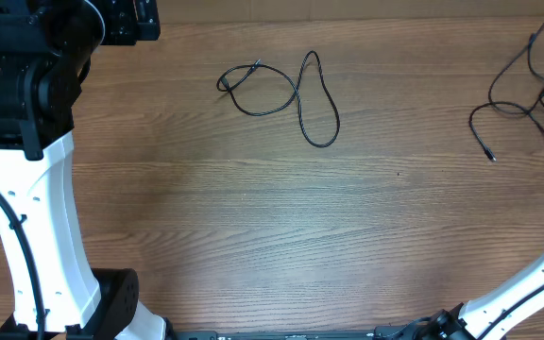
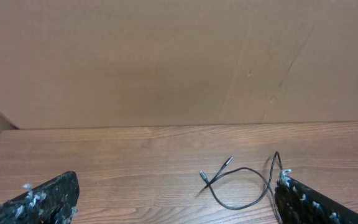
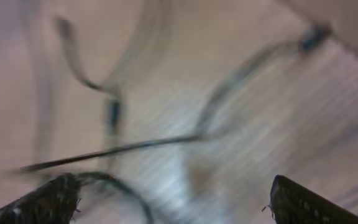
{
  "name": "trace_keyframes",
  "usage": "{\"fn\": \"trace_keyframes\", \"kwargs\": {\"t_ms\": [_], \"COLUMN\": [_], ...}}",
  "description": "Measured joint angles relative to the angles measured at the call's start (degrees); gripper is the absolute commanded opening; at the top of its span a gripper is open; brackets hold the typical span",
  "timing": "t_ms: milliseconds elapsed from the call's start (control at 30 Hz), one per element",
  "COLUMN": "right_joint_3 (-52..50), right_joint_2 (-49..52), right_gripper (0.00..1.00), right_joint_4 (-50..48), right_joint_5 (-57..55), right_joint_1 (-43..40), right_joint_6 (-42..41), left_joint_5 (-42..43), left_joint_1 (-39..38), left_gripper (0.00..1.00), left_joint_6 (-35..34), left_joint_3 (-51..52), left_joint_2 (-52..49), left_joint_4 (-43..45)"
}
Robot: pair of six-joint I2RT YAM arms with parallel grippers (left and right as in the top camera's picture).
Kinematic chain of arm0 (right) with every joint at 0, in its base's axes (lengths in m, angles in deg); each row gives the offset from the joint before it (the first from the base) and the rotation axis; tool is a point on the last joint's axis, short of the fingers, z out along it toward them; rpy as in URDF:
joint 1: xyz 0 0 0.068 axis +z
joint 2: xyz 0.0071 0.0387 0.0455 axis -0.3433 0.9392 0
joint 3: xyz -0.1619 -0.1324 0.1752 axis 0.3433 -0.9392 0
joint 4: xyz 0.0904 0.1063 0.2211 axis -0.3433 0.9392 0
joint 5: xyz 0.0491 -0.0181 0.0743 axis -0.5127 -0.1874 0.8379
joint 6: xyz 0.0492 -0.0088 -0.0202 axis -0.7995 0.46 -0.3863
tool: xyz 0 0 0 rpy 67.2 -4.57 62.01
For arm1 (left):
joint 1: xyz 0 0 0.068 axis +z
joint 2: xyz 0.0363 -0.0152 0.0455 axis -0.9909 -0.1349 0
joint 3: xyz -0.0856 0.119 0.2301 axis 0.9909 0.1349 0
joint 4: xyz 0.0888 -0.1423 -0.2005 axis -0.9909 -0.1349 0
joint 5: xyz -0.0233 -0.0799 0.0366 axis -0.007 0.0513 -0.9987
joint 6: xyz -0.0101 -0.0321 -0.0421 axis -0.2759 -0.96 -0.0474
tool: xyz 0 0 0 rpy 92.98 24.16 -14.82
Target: Untangle cables
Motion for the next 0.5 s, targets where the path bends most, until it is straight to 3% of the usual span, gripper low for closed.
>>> {"fn": "trace_keyframes", "kwargs": {"t_ms": [233,333,500], "right_joint_3": [10.5,12.1,10.7], "right_joint_2": [-16.4,-22.1,-20.1], "right_gripper": [0.96,0.96,0.98], "right_joint_4": [9.9,12.6,13.9], "right_joint_5": [8.6,10.6,12.0], "right_joint_1": [9.5,21.5,39.1], "right_joint_6": [0.6,3.2,7.4], "left_joint_5": [0.0,0.0,0.0], "left_joint_1": [0.0,0.0,0.0], "left_gripper": [1.0,1.0,1.0], "left_joint_6": [0.0,0.0,0.0], "left_joint_3": [0.0,0.0,0.0], "left_joint_2": [0.0,0.0,0.0], "left_joint_4": [1.0,1.1,1.1]}}
